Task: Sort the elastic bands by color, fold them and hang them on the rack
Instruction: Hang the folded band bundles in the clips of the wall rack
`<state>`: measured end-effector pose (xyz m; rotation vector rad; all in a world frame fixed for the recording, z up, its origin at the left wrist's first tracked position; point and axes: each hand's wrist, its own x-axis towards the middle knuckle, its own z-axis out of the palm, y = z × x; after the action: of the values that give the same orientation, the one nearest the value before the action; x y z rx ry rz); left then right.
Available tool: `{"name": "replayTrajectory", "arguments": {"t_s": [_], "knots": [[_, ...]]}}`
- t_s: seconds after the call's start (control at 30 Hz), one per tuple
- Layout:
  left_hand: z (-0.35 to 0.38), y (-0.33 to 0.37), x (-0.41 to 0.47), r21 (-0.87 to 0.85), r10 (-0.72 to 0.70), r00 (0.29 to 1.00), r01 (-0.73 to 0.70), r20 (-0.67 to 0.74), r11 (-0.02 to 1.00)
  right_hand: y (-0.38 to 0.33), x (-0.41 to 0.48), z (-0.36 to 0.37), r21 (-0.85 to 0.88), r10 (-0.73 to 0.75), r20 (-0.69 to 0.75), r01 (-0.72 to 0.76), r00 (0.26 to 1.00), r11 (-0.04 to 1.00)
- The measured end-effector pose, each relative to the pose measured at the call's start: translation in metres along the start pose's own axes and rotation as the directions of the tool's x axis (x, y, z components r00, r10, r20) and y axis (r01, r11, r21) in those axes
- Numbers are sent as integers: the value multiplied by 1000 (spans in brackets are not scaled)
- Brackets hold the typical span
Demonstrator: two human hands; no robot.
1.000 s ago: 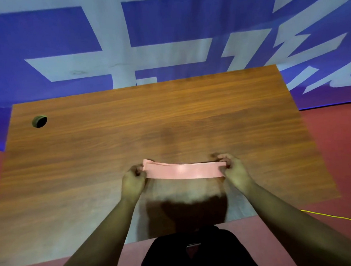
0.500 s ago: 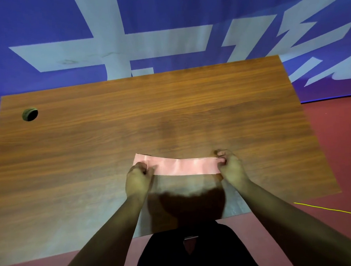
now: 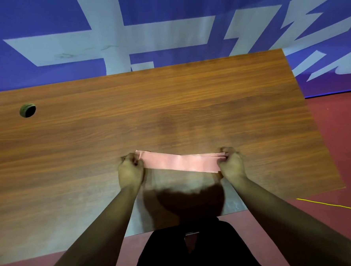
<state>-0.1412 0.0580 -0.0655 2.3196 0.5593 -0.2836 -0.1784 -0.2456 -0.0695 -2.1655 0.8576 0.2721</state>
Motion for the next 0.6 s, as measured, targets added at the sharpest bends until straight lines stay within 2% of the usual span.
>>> {"name": "replayTrajectory", "arguments": {"t_s": [0.1,0.2,0.37,0.47,0.53,0.6], "knots": [[1,-3,3,29,67,998,-68,13,997,-1,0,0,-14,80,-29,-81,996,997],[3,-4,5,12,45,999,-45,25,999,-2,-5,-1,11,96,-32,-96,995,995],[3,-3,5,-52,35,999,-33,42,998,-1,-9,-7,-6,46,0,-46,999,999],[0,-2,3,-81,22,1000,-21,12,997,-4,-8,-17,71,79,15,-80,997,994],[-1,-4,0,-130,-6,999,11,33,991,-3,-7,-22,148,60,39,-66,997,987],[0,-7,-7,-165,-2,997,14,71,986,-1,-5,-25,149,25,62,-34,998,988]]}}
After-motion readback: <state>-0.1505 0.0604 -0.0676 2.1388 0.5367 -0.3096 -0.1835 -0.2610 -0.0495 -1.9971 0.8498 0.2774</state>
